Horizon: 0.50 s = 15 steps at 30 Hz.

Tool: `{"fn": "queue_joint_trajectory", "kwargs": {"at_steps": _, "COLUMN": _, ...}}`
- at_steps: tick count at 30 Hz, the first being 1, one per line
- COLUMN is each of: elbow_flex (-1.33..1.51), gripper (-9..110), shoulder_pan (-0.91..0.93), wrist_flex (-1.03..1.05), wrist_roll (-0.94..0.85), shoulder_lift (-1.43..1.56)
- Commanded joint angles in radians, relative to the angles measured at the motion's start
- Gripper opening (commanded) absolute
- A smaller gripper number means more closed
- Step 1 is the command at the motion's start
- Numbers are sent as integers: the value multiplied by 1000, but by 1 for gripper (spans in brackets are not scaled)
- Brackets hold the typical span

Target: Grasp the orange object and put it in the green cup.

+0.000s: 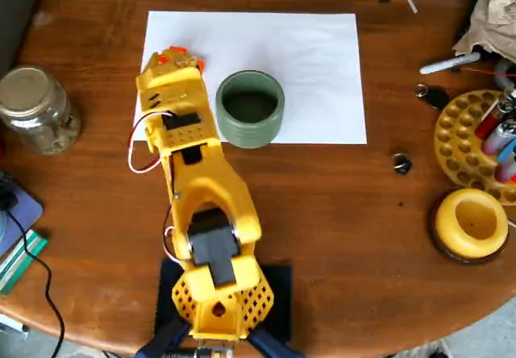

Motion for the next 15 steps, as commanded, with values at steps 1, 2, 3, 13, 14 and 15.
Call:
{"fn": "queue_joint_trajectory", "kwargs": {"at_steps": 1, "elbow_flex": -81, "gripper": 0, "shoulder_pan": 9, "wrist_flex": -110, "wrist_roll": 11, "shoulder_lift": -130}}
{"fn": "queue_joint_trajectory", "kwargs": {"at_steps": 2, "elbow_flex": -83, "gripper": 0, "shoulder_pan": 9, "wrist_flex": -170, "wrist_roll": 18, "shoulder_lift": -175}}
{"fn": "queue_joint_trajectory", "kwargs": {"at_steps": 3, "elbow_flex": -83, "gripper": 0, "shoulder_pan": 11, "wrist_flex": -219, "wrist_roll": 21, "shoulder_lift": -216}}
{"fn": "queue_joint_trajectory", "kwargs": {"at_steps": 13, "elbow_flex": -114, "gripper": 0, "shoulder_pan": 77, "wrist_flex": -362, "wrist_roll": 23, "shoulder_lift": -376}}
{"fn": "queue_joint_trajectory", "kwargs": {"at_steps": 14, "elbow_flex": -112, "gripper": 0, "shoulder_pan": 84, "wrist_flex": -390, "wrist_roll": 23, "shoulder_lift": -396}}
{"fn": "queue_joint_trajectory", "kwargs": {"at_steps": 15, "elbow_flex": -110, "gripper": 0, "shoulder_pan": 87, "wrist_flex": -414, "wrist_roll": 23, "shoulder_lift": -419}}
